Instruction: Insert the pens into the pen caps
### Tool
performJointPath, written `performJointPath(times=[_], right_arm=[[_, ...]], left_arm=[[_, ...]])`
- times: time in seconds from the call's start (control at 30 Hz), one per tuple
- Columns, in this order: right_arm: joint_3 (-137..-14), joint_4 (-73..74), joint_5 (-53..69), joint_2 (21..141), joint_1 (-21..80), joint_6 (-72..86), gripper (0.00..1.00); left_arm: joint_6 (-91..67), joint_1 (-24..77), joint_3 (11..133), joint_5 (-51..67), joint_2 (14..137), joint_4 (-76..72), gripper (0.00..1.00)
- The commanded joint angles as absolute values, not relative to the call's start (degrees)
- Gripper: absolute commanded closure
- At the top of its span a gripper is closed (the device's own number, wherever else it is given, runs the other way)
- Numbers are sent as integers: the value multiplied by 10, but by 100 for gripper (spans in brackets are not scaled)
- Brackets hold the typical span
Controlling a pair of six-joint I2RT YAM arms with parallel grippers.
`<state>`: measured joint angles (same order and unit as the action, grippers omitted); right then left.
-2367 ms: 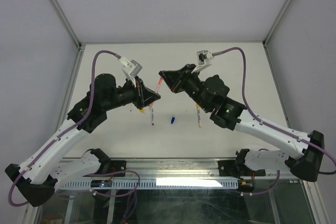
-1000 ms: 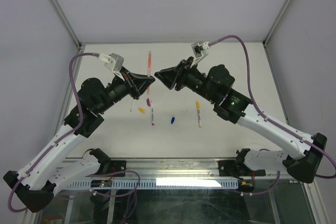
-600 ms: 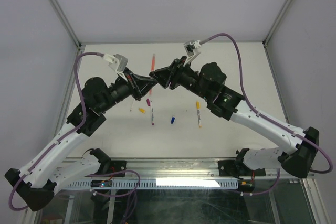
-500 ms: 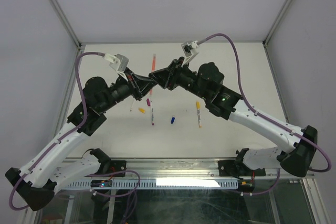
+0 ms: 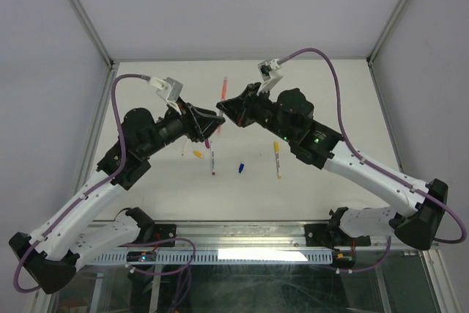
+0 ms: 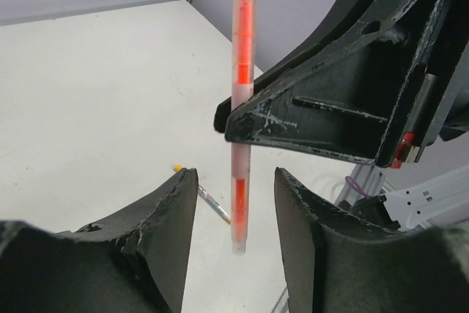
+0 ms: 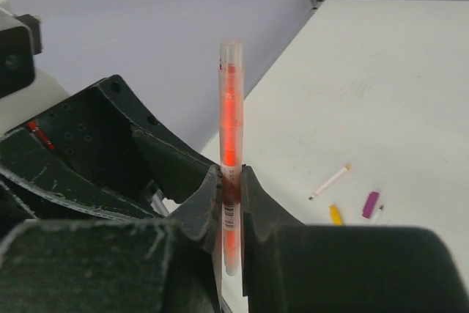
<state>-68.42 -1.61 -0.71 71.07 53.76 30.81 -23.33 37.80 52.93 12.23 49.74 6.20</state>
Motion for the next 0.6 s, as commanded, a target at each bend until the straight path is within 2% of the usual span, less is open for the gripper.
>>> performJointPath(times=[0.0, 0.23, 0.57], right_arm=[[-696, 48, -103, 666, 539, 278, 100], [-685, 213, -197, 649, 537, 281, 100], [-596, 332, -159, 655, 520, 333, 99]], left_arm=[[-229, 378, 528, 94, 491, 71, 50], [-220, 377, 524, 27, 506, 147, 46], [-222, 378, 491, -10, 520, 192, 41]])
